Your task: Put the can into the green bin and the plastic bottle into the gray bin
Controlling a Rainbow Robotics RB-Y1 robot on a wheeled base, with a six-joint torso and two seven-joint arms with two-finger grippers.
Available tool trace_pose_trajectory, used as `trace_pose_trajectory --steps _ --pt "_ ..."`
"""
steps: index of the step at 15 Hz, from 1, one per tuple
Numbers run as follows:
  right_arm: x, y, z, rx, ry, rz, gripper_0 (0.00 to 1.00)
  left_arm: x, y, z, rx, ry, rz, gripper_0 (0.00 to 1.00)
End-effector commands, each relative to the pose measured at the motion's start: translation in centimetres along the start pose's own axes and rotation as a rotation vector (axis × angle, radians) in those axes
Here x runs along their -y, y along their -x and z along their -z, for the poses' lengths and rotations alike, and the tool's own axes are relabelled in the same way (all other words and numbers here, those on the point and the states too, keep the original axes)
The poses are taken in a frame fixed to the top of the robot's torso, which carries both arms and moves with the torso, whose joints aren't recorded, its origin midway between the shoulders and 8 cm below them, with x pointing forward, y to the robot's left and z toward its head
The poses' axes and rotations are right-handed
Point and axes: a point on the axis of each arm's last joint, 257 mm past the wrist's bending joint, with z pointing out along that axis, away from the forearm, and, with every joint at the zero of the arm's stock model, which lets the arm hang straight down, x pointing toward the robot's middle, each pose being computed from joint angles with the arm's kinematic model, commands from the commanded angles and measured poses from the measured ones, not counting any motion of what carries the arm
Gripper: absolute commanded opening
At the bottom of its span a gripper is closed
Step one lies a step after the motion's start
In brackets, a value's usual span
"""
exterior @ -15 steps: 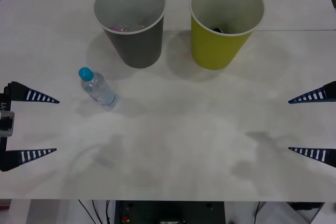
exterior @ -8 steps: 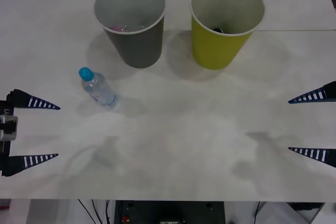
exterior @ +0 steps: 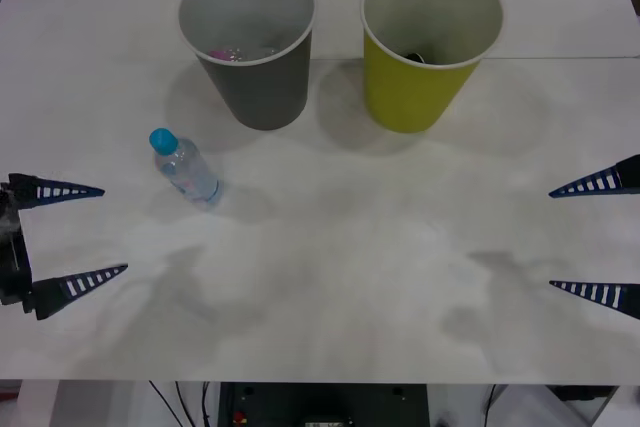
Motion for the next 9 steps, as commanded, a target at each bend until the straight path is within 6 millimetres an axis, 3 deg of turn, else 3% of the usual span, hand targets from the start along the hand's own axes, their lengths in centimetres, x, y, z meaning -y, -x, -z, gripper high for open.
trace_pose_trajectory --steps 1,4,9 --pt "0.0 0.0 0.0 0.000 0.000 0.000 1.00 -1.1 -0.5 -0.6 0.068 0.059 0.118 1.00" --pt "0.0 0.0 0.0 0.000 0.000 0.000 1.00 -2.4 -1.2 -1.7 0.140 0.095 0.225 1.00" --pt "0.0 0.0 0.0 0.000 0.000 0.000 1.00 -4.5 -3.1 -3.7 0.186 0.166 0.161 1.00"
